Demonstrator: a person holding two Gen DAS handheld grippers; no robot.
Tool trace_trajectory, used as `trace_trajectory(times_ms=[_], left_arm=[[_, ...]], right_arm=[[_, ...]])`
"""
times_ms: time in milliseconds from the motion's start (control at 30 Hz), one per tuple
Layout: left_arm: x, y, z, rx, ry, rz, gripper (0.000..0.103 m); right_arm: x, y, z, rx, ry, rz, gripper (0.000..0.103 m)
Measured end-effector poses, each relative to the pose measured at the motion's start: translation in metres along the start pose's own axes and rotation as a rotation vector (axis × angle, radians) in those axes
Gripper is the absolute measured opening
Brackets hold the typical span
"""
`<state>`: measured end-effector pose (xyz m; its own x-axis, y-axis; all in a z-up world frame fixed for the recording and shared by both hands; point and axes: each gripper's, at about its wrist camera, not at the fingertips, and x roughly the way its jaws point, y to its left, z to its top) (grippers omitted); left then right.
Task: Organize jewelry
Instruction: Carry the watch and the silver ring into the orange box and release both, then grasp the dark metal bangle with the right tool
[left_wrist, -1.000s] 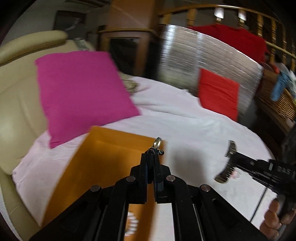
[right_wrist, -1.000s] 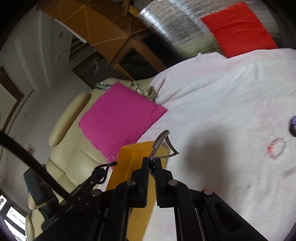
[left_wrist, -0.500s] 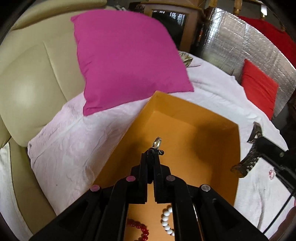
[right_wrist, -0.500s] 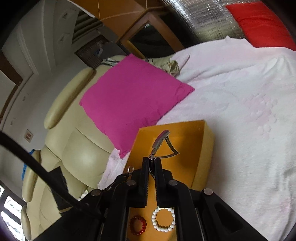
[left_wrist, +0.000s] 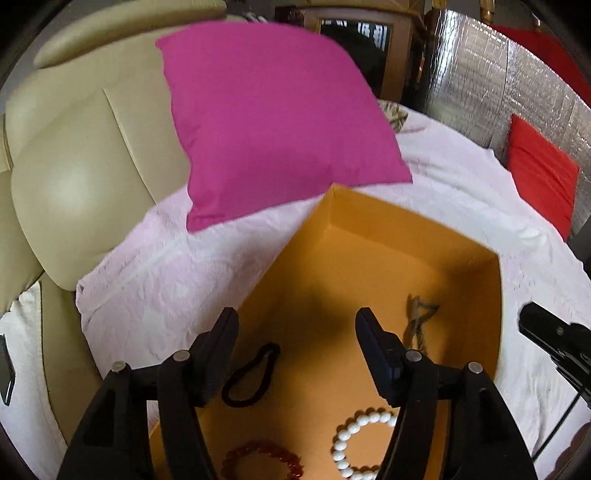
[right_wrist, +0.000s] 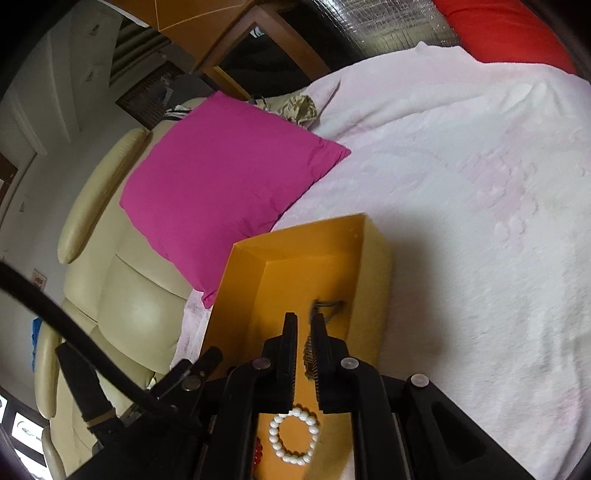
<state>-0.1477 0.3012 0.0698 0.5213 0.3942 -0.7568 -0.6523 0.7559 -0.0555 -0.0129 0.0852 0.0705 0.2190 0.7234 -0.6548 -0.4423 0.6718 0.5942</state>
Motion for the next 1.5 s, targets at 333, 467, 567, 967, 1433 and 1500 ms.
trace_trajectory(times_ms=[333,467,567,967,1433,1500], left_arm=[[-0.046,-0.058,0.004,0.045,-0.202,-0.003,0.072],[-0.061,-0.099,-0.003,0.128,-0.250,-0.021,0.074],[-0.067,-0.133,-0.013,0.204,-0.263,-0.038,0.075],[-0.074,-0.267,-0.067,0.497,-0.201,-0.134,0.075],[-0.050,-0.324,-0.095,0.562,-0.058,-0.227,0.075],[-0.047,-0.324,-0.095,0.574,-0.052,-0.225,0.075]], right_arm=[[-0.098,-0.074,0.013,0.047,-0.118,-0.079,0.025],[-0.155,-0.124,0.013,0.121,-0.201,-0.116,0.025],[-0.197,-0.162,0.009,0.170,-0.266,-0.159,0.029],[-0.320,-0.302,-0.020,0.416,-0.475,-0.227,0.049],[-0.254,-0.338,0.009,0.433,-0.342,-0.244,0.043],[-0.246,-0.345,0.013,0.439,-0.339,-0.282,0.043]])
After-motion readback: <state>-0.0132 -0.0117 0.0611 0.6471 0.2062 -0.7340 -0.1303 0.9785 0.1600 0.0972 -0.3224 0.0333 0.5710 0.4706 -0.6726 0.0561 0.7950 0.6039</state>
